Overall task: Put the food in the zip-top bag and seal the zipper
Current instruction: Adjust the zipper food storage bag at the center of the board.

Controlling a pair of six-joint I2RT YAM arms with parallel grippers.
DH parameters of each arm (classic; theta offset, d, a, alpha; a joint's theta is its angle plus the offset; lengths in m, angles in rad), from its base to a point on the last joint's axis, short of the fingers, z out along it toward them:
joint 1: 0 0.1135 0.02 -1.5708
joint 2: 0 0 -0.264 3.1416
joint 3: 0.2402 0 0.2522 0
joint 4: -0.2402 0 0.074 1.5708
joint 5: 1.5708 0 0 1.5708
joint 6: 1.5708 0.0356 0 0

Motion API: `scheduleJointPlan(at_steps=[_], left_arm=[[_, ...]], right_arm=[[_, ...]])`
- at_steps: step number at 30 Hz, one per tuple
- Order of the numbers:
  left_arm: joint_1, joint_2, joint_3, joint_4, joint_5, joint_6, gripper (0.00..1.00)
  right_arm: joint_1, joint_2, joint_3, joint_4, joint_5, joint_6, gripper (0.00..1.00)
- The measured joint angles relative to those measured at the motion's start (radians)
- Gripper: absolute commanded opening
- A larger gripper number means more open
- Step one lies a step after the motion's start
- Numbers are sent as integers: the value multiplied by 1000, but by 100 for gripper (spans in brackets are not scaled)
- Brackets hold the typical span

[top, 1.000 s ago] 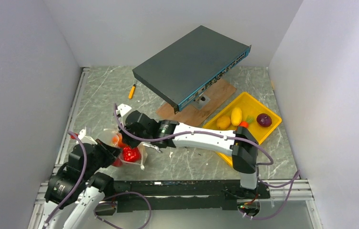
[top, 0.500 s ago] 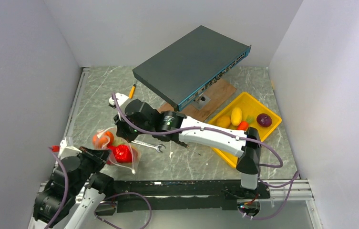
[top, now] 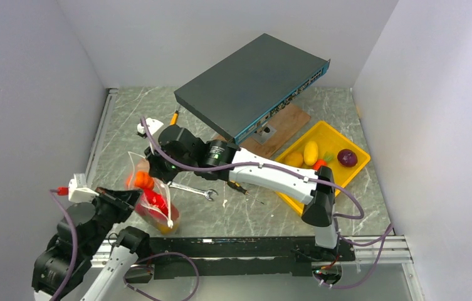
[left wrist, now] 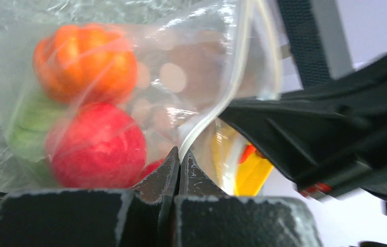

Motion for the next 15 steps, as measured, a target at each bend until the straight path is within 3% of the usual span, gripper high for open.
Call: scheduleJointPlan(at_steps=[8,11,15], left_arm=[[0,-101,-274,5,29,-28,0],[0,-94,-233,2,29,-25,0],[0,27,-26,-3,20,8,0]], right_arm=[[2,-20,-116,47,-29,9,0],[2,13,-93,32,-21,5,0],[1,14,-46,29,-24,0,0]])
